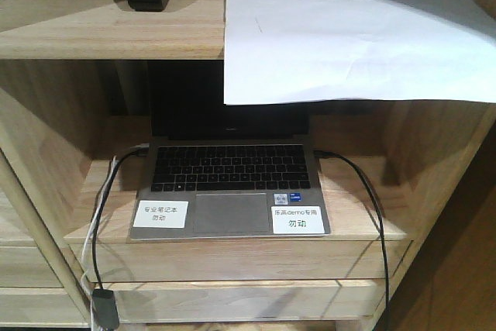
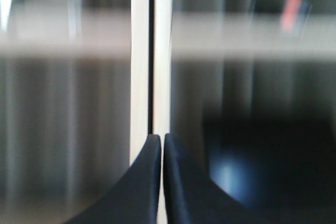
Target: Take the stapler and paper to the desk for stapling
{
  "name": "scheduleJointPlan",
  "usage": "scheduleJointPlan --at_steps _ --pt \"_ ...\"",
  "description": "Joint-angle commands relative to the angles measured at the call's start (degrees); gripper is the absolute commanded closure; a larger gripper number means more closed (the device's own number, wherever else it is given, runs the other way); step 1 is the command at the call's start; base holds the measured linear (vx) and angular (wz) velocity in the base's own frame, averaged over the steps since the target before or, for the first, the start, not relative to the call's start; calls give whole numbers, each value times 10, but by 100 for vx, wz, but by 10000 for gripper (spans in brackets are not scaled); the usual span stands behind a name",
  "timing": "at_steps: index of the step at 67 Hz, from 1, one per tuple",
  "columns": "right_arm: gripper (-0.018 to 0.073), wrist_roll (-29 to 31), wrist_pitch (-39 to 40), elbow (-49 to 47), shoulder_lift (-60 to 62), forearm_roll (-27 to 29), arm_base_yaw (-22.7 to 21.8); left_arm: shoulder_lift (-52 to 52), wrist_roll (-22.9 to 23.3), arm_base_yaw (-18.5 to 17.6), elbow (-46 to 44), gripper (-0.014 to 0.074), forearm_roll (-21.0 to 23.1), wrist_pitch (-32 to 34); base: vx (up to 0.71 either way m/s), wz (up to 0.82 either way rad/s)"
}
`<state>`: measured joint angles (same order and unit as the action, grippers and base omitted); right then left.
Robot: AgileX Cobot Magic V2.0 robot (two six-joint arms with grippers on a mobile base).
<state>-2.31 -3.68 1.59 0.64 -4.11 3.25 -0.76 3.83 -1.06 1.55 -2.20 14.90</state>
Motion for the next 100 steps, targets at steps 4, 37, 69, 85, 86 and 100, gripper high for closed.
scheduleJointPlan --at_steps 4,37,69,85,86,100 --pt "568 6 43 2 8 -1 -3 -6 2 -2 -46 603 6 -2 0 0" --pt "568 6 43 2 8 -1 -3 217 2 -2 -348 603 6 -328 0 0" --pt "568 6 43 2 8 -1 -3 280 2 -2 -370 593 6 -340 0 0" --pt "568 6 43 2 8 -1 -3 280 2 -2 -370 456 6 -336 0 0" --pt "568 6 43 2 8 -1 -3 280 2 -2 -370 441 6 -336 0 0" --pt "568 6 43 2 8 -1 -3 280 2 -2 -370 184 6 -336 0 0"
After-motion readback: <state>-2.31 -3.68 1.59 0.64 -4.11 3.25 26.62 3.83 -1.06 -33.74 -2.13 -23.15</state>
